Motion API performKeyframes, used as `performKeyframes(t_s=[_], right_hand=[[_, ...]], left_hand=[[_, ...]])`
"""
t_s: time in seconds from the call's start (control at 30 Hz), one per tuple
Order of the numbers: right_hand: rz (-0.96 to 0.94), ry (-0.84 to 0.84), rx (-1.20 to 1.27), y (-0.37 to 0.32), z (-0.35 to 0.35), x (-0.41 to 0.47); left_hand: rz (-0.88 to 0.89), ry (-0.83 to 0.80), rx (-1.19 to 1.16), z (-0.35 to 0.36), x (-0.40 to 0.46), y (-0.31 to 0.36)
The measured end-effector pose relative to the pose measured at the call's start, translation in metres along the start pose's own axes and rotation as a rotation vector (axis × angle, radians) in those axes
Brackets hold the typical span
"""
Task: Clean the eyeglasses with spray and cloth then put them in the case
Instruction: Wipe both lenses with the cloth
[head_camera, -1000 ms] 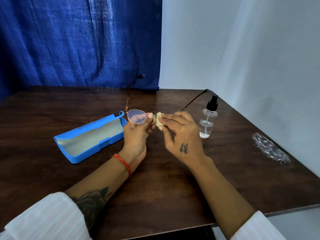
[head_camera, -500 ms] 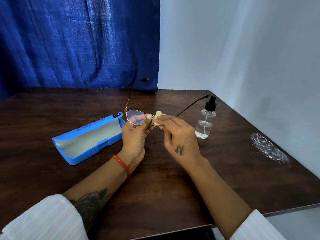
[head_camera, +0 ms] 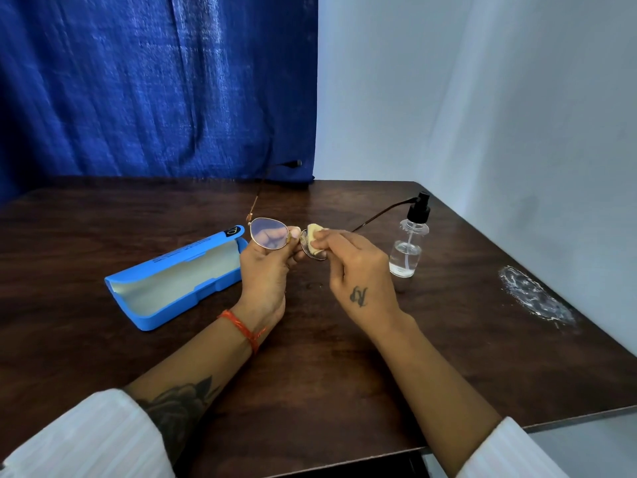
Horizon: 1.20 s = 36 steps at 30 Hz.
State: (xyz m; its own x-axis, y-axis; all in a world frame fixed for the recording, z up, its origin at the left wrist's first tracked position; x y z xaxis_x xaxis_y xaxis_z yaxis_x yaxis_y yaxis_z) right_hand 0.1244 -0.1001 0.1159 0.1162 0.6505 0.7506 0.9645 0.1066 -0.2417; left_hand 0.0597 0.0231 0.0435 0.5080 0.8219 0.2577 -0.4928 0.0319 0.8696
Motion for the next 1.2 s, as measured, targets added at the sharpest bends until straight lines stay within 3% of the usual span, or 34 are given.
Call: performKeyframes(t_s=[0.2, 0.33, 0.43, 0.53, 0.7, 0.83, 1.0, 1.13, 1.2], right_hand=[[0.003, 0.015, 0.059, 0.002, -0.007, -0.003], [0.205, 0.174, 0.366, 0.026, -0.023, -0.005], [0.385, 0.161, 0.632, 0.049, -0.01, -0.008], [0.479, 0.144, 0.728, 0.061, 0.0, -0.012], [0.425, 0.088, 0.625, 0.045, -0.001, -0.008], [0.256, 0.03, 0.425, 0.025, 0.001, -0.003], [0.172, 0.057, 0.221, 0.019, -0.009, -0.002], [0.138, 0.078, -0.097, 0.01, -0.015, -0.003], [0.142, 0.099, -0.105, 0.011, -0.015, -0.002]], left_hand=[[-0.007, 0.025, -0.034, -0.004, 0.001, 0.002], [-0.016, 0.058, -0.065, -0.008, 0.002, 0.002], [-0.031, 0.053, -0.035, -0.007, 0.002, 0.001], [-0.04, 0.048, -0.027, -0.005, 0.001, 0.001], [-0.055, 0.047, -0.02, -0.005, 0.001, 0.0], [-0.03, 0.032, -0.033, -0.003, 0.0, 0.002], [-0.018, 0.05, -0.03, -0.005, -0.001, 0.005], [-0.011, 0.042, -0.006, -0.002, -0.002, 0.006], [-0.008, 0.031, -0.001, 0.001, -0.003, 0.006]])
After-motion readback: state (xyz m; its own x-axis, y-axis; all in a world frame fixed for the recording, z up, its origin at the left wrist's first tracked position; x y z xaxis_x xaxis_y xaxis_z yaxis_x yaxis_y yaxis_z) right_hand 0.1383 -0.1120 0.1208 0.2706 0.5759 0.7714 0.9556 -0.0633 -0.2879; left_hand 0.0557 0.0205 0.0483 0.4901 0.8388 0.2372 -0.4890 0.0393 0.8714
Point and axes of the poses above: each hand's wrist, its own x-axis towards the middle knuckle, its own z-axis out of the palm, y = z × x, the point moved 10 cm from there along x, towards the middle knuckle, and after that the axes turned 10 degrees about -y, right-handed, at the moved point
